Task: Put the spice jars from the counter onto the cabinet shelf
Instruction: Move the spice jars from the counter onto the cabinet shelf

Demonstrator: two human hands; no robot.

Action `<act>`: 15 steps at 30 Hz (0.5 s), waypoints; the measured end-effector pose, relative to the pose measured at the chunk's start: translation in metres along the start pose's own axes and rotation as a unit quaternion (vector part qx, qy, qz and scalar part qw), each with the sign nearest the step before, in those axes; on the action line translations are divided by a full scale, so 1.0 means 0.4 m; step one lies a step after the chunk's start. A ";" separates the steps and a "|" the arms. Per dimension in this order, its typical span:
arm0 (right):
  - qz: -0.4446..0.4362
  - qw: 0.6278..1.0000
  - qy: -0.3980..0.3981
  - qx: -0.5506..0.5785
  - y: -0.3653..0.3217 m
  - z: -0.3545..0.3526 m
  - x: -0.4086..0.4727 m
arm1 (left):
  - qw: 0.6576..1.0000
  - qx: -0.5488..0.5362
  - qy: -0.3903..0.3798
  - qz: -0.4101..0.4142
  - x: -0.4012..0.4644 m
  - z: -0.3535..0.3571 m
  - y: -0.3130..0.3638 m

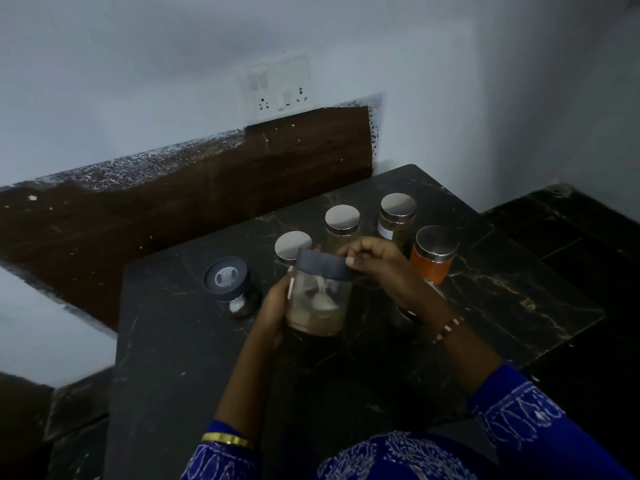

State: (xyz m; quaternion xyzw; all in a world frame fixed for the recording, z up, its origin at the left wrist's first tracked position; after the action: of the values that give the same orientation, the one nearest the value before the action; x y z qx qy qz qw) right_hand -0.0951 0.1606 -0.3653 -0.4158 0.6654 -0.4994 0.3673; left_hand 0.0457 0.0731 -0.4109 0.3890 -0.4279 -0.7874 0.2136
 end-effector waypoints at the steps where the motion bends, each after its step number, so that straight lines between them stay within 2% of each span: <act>1: -0.012 0.998 -0.009 0.065 -0.012 0.002 0.000 | 0.999 -0.027 -0.023 -0.014 -0.008 -0.002 0.003; 3: -0.020 0.989 -0.018 0.144 -0.029 0.009 0.003 | 0.992 -0.102 -0.059 -0.049 -0.024 0.005 -0.002; 7: -0.007 0.982 0.028 0.186 -0.030 0.028 0.014 | 0.967 -0.211 -0.085 -0.115 -0.039 0.033 -0.033; 10: 0.017 0.989 0.102 0.101 -0.023 0.033 0.021 | 0.971 -0.213 -0.078 -0.076 -0.038 0.039 -0.015; 12: 0.036 0.989 0.141 0.027 -0.017 0.037 0.026 | 0.982 -0.171 -0.071 -0.034 -0.039 0.028 0.011; 15: 0.072 0.985 0.159 -0.001 -0.004 0.059 0.027 | 0.994 -0.101 -0.039 0.030 -0.041 0.003 0.047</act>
State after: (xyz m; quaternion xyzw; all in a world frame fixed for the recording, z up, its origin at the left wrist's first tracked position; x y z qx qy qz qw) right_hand -0.0774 0.1419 -0.3699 -0.2827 0.7439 -0.5309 0.2911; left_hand 0.0546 0.0746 -0.3877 0.3220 -0.3657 -0.8342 0.2584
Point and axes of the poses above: each hand's wrist, its own x-axis towards the middle knuckle, its own z-axis out of the palm, y = z × x, the point moved 5 cm from there along x, towards the middle knuckle, and after that the axes turned 13 degrees about -x, right-handed, at the moved point
